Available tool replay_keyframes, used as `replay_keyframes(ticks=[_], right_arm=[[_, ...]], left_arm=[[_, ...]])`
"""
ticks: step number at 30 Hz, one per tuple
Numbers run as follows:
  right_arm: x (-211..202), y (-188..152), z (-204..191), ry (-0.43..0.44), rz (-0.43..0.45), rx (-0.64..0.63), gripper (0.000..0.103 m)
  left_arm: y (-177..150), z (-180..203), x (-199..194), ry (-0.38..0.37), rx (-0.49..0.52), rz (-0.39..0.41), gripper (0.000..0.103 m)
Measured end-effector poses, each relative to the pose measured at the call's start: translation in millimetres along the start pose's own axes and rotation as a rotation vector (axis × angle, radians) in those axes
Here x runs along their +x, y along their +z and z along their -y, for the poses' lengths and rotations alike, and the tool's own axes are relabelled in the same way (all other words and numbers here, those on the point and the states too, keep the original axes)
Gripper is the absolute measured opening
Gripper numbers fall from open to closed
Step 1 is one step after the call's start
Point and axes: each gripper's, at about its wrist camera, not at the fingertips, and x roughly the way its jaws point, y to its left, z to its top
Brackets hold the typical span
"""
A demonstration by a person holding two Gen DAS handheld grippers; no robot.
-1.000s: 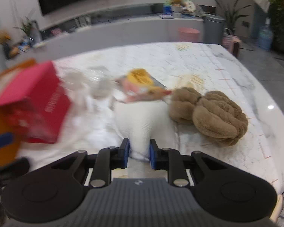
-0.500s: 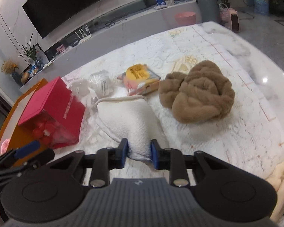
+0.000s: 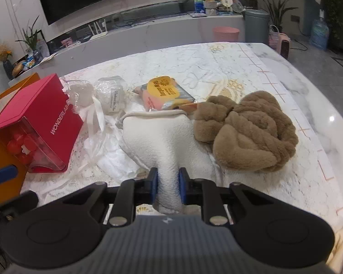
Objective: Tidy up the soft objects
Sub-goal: 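Lift the white slipper with the right gripper while the left gripper grasps the white plastic bag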
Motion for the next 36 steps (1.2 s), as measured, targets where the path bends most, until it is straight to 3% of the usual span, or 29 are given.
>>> replay_keyframes(ticks=[5, 12, 18, 23, 32, 34, 36], right_arm=[[-36, 1, 2, 0.032, 0.065, 0.024, 0.016], [-68, 3, 11, 0.072, 0.130, 0.084, 0.017], [-89, 10, 24, 0.082, 0.222, 0.161, 0.017], [-99, 10, 42, 0.078, 0.247, 0.227, 0.017], [-111, 10, 63, 0.046, 0.287, 0.294, 0.018], [-113, 9, 68, 0.044, 0.295, 0.308, 0.018], [-115, 8, 75, 0.051, 0.297, 0.332, 0.018]], left_arm=[[-1, 21, 34, 0.022, 0.033, -0.032, 0.094], [1, 33, 69, 0.009, -0.225, -0.112, 0.094], [7, 35, 91, 0.124, -0.446, -0.089, 0.094], [20, 45, 111, 0.302, -0.590, -0.035, 0.095], [36, 66, 135, 0.588, -0.607, -0.061, 0.095], [36, 72, 139, 0.630, -0.567, -0.072, 0.091], [33, 78, 137, 0.645, -0.545, -0.053, 0.075]])
